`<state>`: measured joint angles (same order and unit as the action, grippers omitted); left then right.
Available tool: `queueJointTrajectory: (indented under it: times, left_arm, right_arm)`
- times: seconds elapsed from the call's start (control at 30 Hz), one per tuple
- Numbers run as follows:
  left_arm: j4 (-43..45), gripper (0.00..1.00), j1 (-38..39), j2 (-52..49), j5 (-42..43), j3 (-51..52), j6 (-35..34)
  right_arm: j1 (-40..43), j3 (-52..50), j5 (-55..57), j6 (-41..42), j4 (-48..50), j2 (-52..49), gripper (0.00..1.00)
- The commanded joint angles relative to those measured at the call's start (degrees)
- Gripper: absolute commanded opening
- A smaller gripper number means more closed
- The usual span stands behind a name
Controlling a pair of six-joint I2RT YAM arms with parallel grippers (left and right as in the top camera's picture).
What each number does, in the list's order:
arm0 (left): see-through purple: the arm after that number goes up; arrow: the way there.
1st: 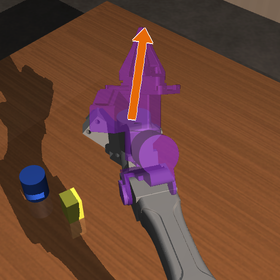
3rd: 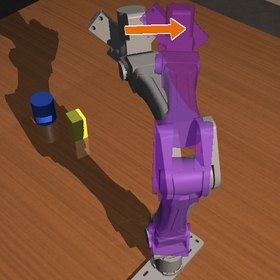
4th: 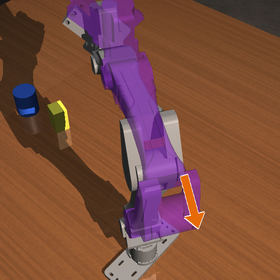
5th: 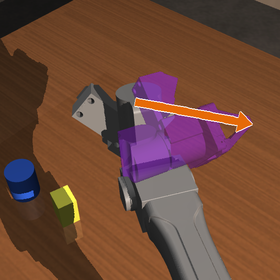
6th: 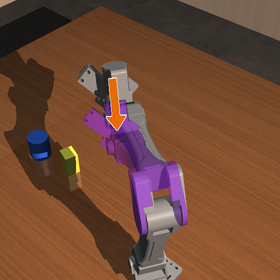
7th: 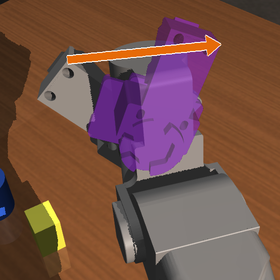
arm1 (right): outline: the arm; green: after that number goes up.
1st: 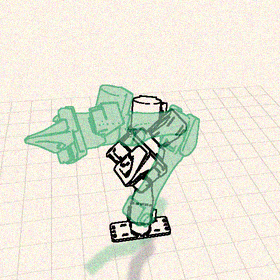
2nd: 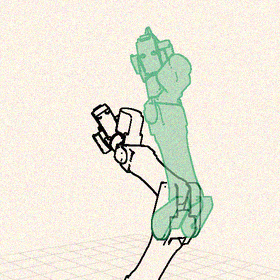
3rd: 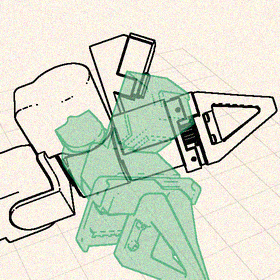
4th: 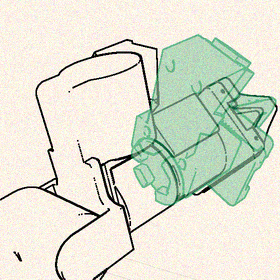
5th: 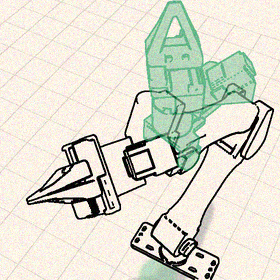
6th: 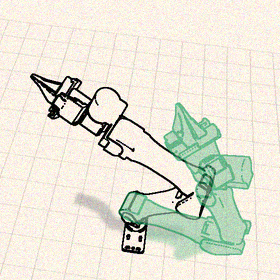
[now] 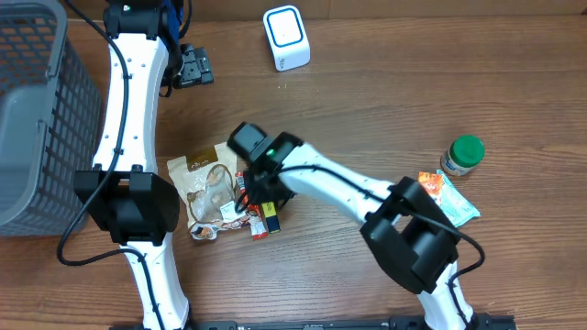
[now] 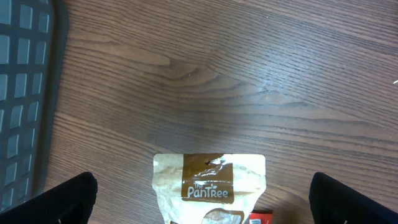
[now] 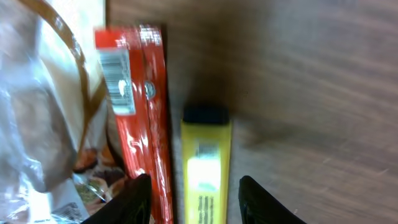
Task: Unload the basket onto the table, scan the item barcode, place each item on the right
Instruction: 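Move the right gripper left over the yellow stick, then lower the right gripper and grasp the yellow stick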
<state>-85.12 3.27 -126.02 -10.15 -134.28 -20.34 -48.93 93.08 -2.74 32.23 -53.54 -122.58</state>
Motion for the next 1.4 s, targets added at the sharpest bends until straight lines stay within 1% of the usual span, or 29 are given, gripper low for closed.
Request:
queueJointTrajectory:
  times: [0.0,0.17,0.3,0.4,0.53,0.7,0.83,1.0,1.17,1.3,1.37]
  left_arm:
    - [0.0,1.00,-0.1,0.5,-0.7,-0.1,1.3]
    - [0.0,1.00,-0.1,0.5,-0.7,-0.1,1.3]
    - [0.0,1.00,-0.1,0.5,-0.8,-0.1,1.3]
    - [0.1,1.00,-0.1,0.5,-0.7,-0.1,1.3]
    - [0.0,1.00,-0.1,0.5,-0.7,0.0,1.3]
    - [0.1,1.00,-0.1,0.5,-0.7,-0.1,1.3]
    - [0.0,1.00,-0.1,0.5,-0.8,-0.1,1.3]
    - [0.1,1.00,-0.1,0.5,-0.7,-0.1,1.3]
    - [0.0,1.00,-0.1,0.5,-0.8,-0.1,1.3]
    - [0.0,1.00,-0.1,0.5,-0.8,-0.1,1.3]
    - [0.1,1.00,-0.1,0.5,-0.7,-0.1,1.3]
  right_arm:
    - [-0.2,-0.2,4.2,4.0,-0.6,-0.7,0.46]
    - [-0.1,-0.2,4.2,5.1,-2.6,-0.8,0.40]
    - [-0.2,-0.2,4.0,5.5,-5.2,-0.9,0.41]
    - [-0.2,-0.9,3.9,5.5,-5.4,-0.9,0.43]
    - [-0.2,-3.1,-0.1,5.3,-3.7,-0.9,0.44]
    - [-0.2,-4.9,-0.4,5.6,-1.7,-0.9,0.45]
    - [-0.2,-4.9,0.1,7.0,-0.5,-0.9,0.33]
    - [0.3,-4.9,2.7,8.0,-0.3,-0.9,0.31]
    - [4.2,-4.9,1.3,4.1,-1.3,-0.9,0.29]
    - [9.0,-4.9,-5.5,-1.2,-1.4,-0.9,0.35]
    - [10.9,-4.9,-8.4,-3.4,-1.6,-0.9,0.35]
